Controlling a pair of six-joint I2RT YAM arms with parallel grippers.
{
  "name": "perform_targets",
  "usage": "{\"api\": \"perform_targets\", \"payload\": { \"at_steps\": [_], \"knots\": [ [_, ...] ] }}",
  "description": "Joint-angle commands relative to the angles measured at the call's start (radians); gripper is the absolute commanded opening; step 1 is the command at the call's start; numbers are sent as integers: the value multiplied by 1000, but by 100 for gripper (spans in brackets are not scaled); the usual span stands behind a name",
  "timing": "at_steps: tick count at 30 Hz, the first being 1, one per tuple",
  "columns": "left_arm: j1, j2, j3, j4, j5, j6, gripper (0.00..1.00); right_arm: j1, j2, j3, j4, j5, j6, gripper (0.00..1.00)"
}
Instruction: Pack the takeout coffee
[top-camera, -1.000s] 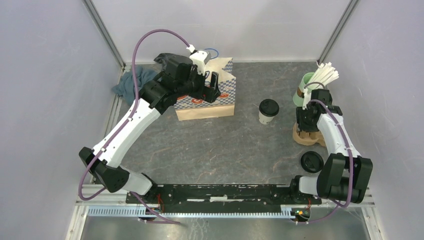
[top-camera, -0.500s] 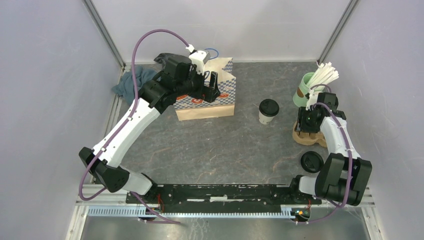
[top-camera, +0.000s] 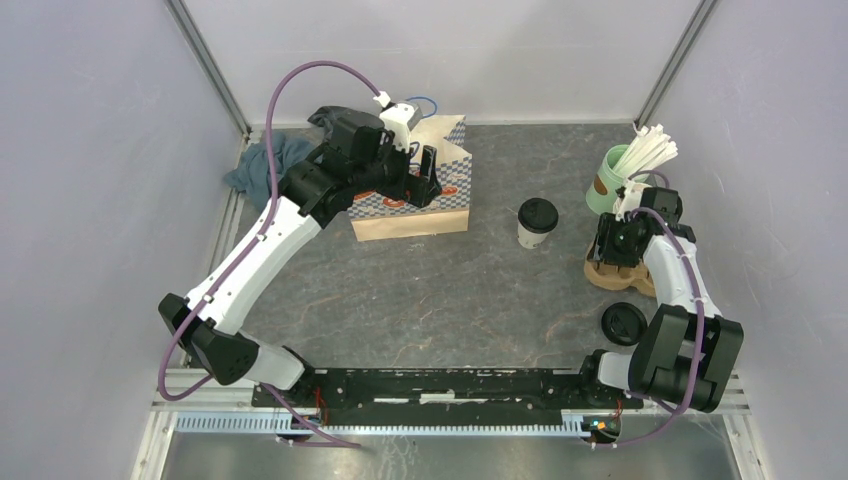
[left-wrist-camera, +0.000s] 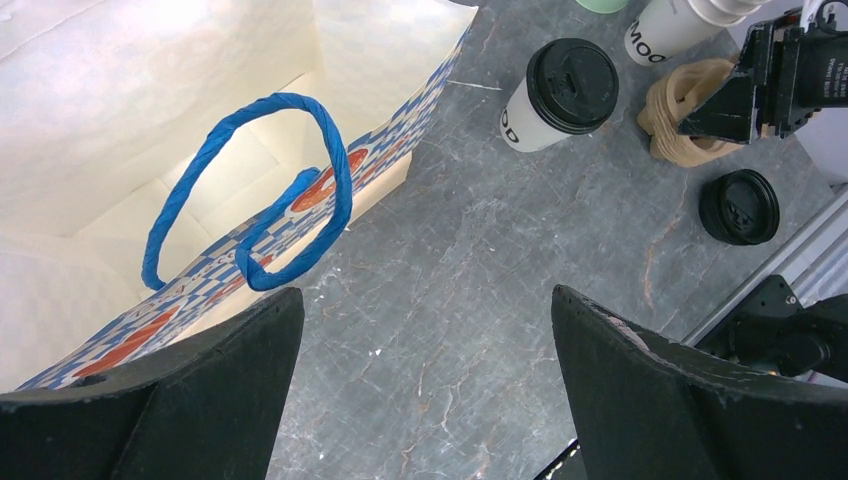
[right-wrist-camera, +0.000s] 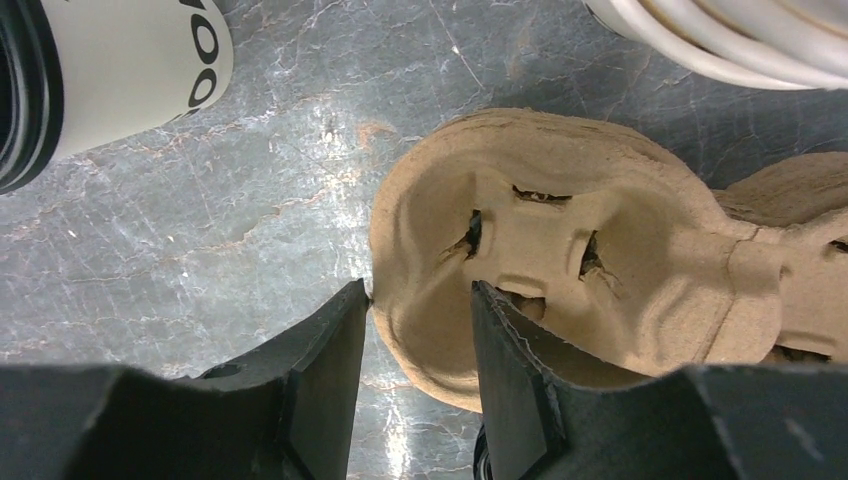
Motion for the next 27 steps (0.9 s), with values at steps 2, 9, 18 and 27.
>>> {"api": "perform_targets", "payload": {
  "at_steps": [2, 9, 18, 27],
  "knots": [
    [3, -29, -4, 45, 20, 25, 100, -10, -11, 18, 21, -43, 37, 47],
    [3, -34, -8, 44, 21, 25, 100, -23, 3, 9, 42, -59, 47, 45],
    [3, -38, -13, 41, 15, 28, 100, -46, 25, 5, 66, -93, 62, 38],
    [3, -37, -14, 41, 16, 29, 100, -58, 26, -9, 73, -122, 70, 30]
  ]
}}
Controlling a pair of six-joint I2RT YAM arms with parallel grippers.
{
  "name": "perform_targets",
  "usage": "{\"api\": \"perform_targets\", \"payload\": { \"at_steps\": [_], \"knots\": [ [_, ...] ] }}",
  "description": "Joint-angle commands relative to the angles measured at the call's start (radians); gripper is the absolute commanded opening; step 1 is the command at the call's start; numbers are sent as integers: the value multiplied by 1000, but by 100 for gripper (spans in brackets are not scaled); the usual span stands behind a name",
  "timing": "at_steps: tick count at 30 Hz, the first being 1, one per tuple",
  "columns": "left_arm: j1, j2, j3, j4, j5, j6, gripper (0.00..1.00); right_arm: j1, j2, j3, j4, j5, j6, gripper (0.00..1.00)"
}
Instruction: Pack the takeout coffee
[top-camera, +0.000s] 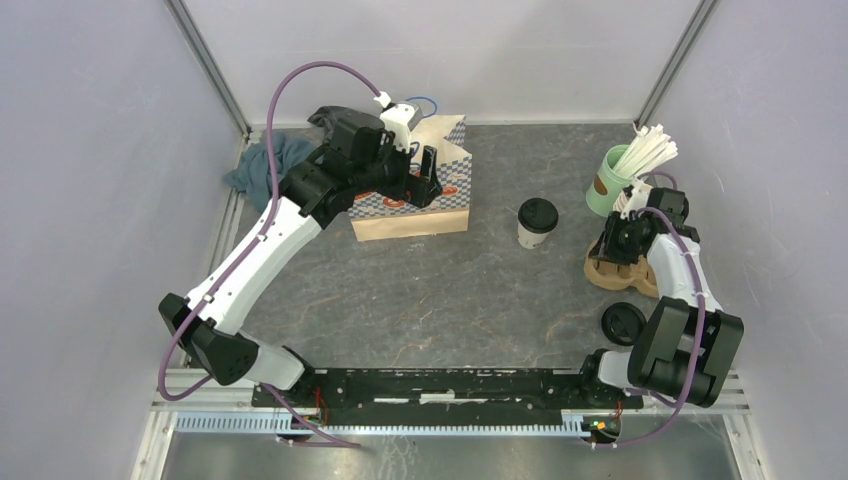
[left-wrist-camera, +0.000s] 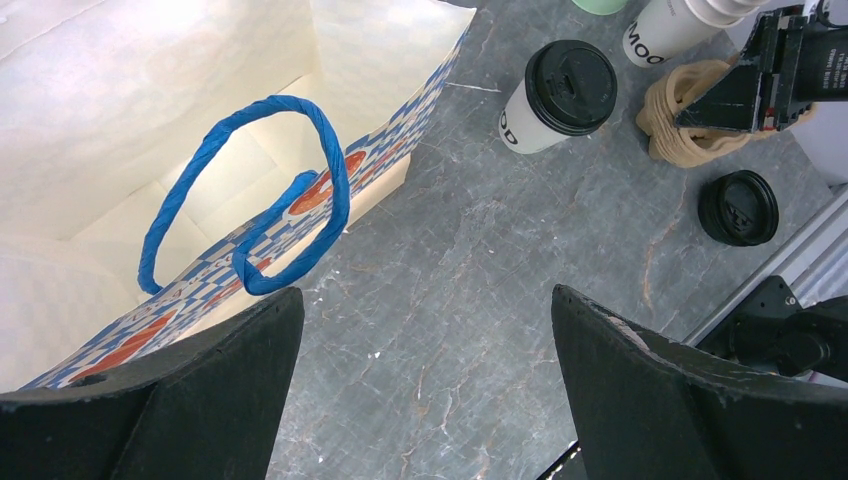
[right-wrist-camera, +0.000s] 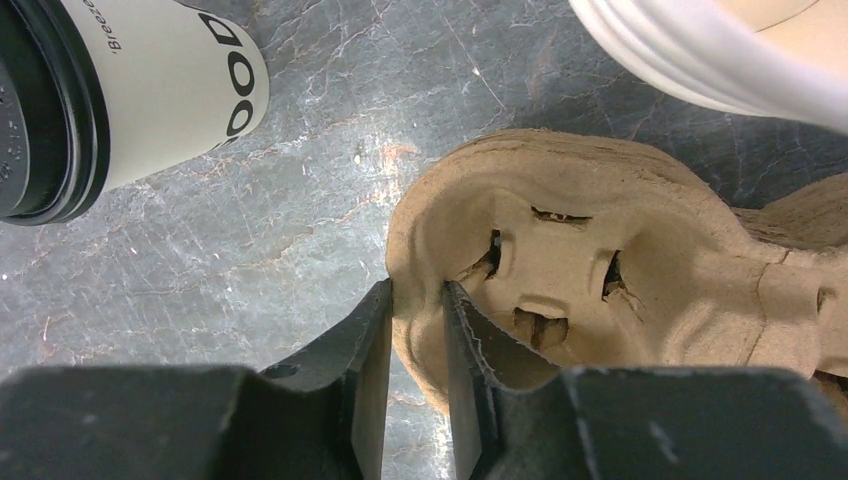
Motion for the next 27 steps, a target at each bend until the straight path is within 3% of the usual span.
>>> {"api": "perform_targets", "payload": {
  "at_steps": [1, 21, 27],
  "knots": [
    [3, -35, -4, 28, 14, 29, 100, -10, 1, -9, 38, -28, 11, 28],
    [3, -32, 1, 28, 17, 28, 100, -14, -65, 57, -45, 17, 16, 13],
    [1, -34, 0, 29, 17, 29, 100, -13, -82, 116, -91, 69, 22, 1]
  ]
}}
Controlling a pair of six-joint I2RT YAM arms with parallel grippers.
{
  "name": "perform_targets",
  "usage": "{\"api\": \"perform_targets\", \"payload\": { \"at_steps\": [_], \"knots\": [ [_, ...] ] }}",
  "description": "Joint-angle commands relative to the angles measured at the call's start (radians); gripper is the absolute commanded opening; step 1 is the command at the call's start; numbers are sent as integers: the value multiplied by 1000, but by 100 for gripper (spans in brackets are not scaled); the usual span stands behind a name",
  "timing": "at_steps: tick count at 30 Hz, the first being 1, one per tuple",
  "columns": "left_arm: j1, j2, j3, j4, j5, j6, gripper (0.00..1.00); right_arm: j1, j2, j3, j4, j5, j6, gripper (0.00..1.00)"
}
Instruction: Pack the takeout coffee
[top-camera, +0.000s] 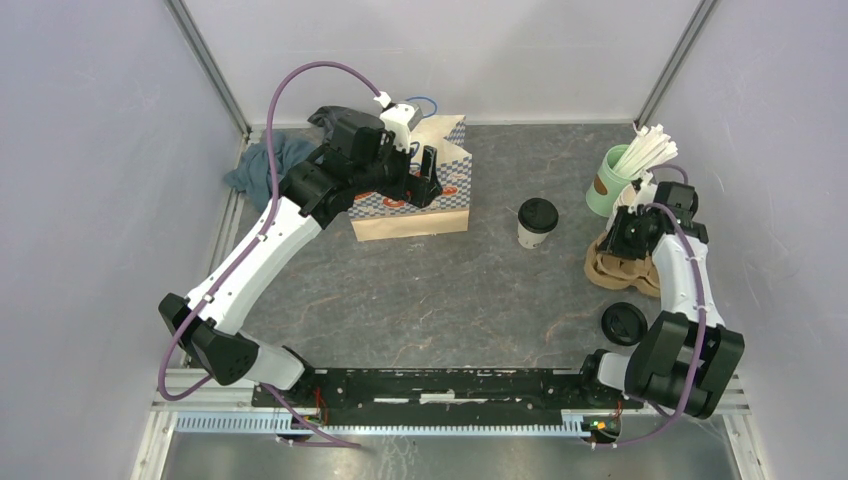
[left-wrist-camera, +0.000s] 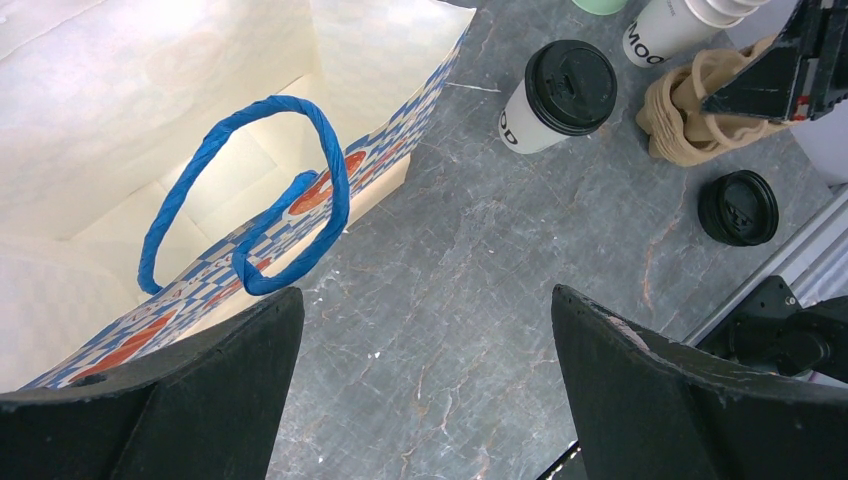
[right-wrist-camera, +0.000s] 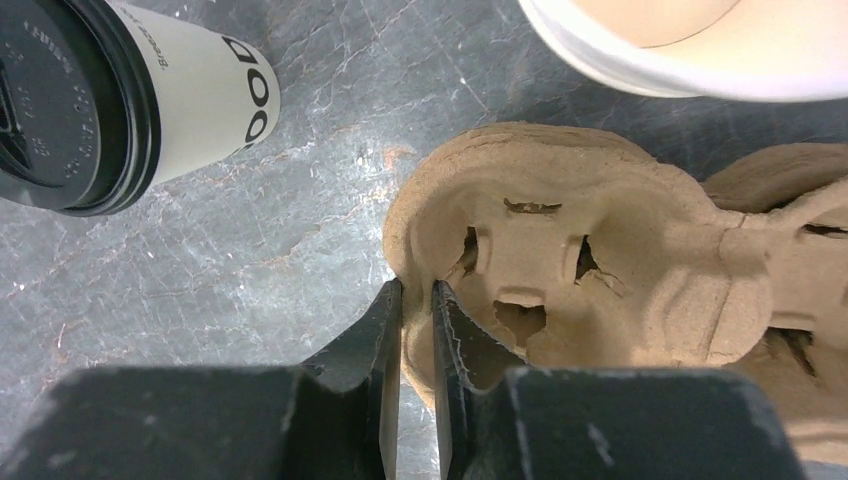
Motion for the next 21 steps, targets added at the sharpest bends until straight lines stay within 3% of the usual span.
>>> {"api": "perform_targets", "payload": {
  "at_steps": [1, 21],
  "knots": [
    [2, -35, 2, 29, 18, 29, 100, -4, -36, 77, -36, 58, 14, 1],
    [-22, -39, 20, 24, -16, 24, 100, 75, -140, 336, -213, 294, 13, 0]
  ]
}}
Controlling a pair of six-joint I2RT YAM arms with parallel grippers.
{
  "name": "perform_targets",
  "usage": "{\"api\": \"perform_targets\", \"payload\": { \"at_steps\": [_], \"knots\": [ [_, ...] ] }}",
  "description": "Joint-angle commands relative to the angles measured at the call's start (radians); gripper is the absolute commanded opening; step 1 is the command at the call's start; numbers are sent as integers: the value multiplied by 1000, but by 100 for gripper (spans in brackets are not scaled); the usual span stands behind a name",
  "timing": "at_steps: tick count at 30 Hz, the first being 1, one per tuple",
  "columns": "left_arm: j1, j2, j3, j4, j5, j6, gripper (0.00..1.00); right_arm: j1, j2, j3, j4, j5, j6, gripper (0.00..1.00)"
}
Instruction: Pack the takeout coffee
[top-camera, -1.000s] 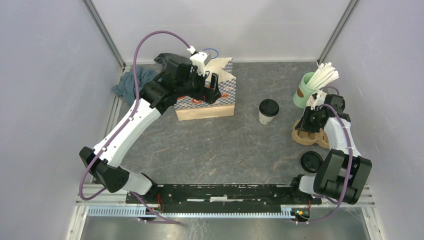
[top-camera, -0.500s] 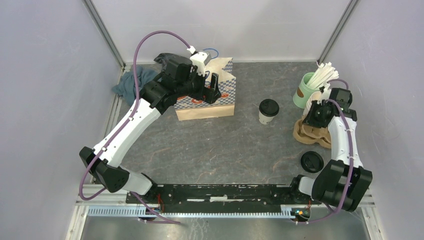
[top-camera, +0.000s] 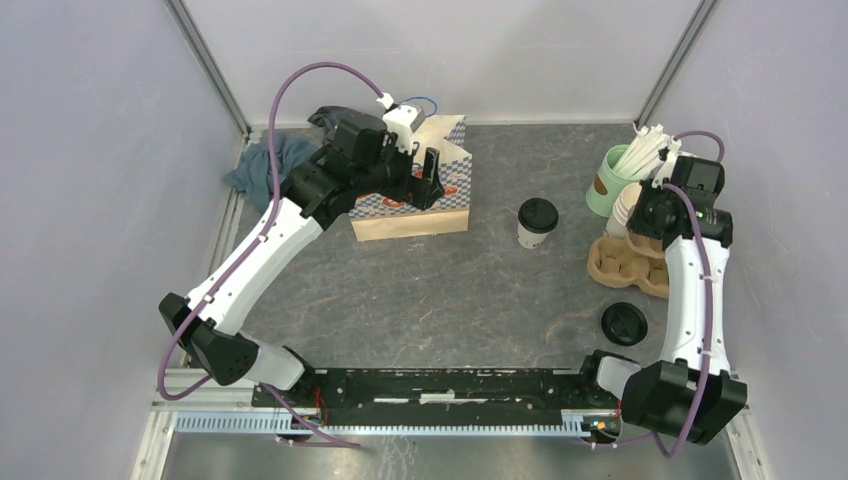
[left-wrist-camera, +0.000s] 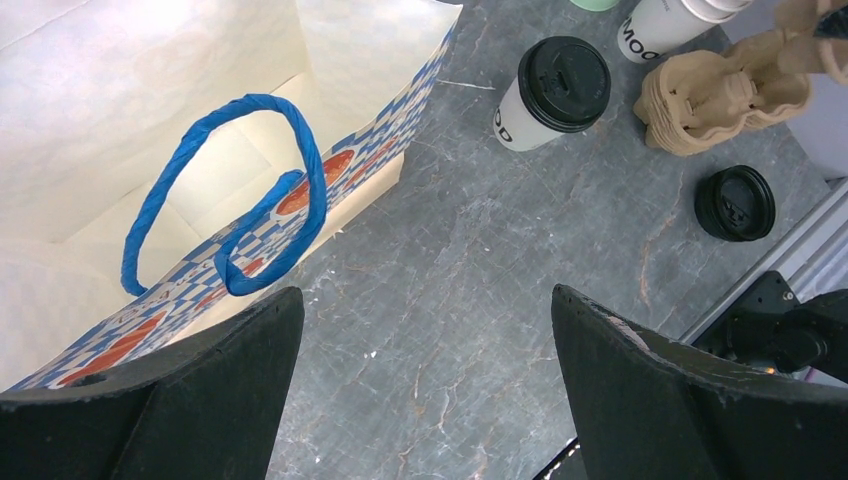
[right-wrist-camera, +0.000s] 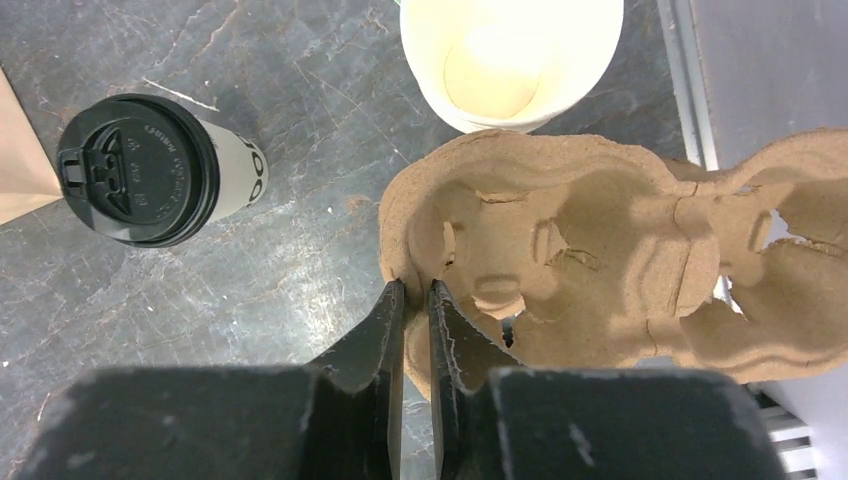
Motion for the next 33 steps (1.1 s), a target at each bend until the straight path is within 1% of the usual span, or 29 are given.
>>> {"api": "perform_targets", "payload": {
  "at_steps": [1, 4, 7, 9, 11, 12, 13, 15, 18, 21, 23, 26, 27, 28, 31, 33],
  "knots": [
    [-9, -40, 23, 22, -29, 22, 100, 52, -12, 96, -41, 50, -25, 0],
    [-9, -42, 44, 13, -58, 9, 100, 147, -11, 123, -42, 53, -44, 0],
    [6, -21, 121, -34, -132, -45, 100, 246, -18, 129, -36, 65, -49, 0],
    [45, -9, 188, -70, -172, -104, 100, 292, -20, 141, -36, 60, -31, 0],
    [109, 4, 251, -103, -183, -181, 100, 307, -23, 149, -28, -1, -7, 0],
    [163, 15, 281, -121, -156, -223, 100, 344, -26, 148, -20, -41, 7, 0],
    [188, 25, 304, -123, -123, -266, 100, 355, -36, 145, -8, -76, 17, 0],
    [253, 40, 318, -95, -6, -347, 100, 377, -56, 135, 14, -145, 29, 0],
    [278, 57, 287, -10, 122, -444, 99, 387, -76, 139, 13, -218, 36, 0],
    [282, 111, 303, -1, 199, -515, 94, 387, -83, 165, -6, -307, 57, 0],
    [281, 131, 298, 30, 249, -535, 91, 387, -88, 184, -16, -375, 74, 0],
    [279, 158, 297, 57, 297, -532, 94, 386, -109, 208, -13, -464, 95, 0],
    [276, 164, 299, 52, 289, -521, 98, 387, -114, 218, -16, -485, 103, 0],
    [274, 168, 297, 43, 272, -505, 99, 387, -118, 226, -15, -514, 112, 0],
    [269, 186, 290, -1, 209, -433, 99, 387, -132, 236, 32, -624, 173, 0],
    [269, 202, 289, -37, 192, -400, 96, 388, -140, 230, 101, -706, 264, 0]
  ]
}}
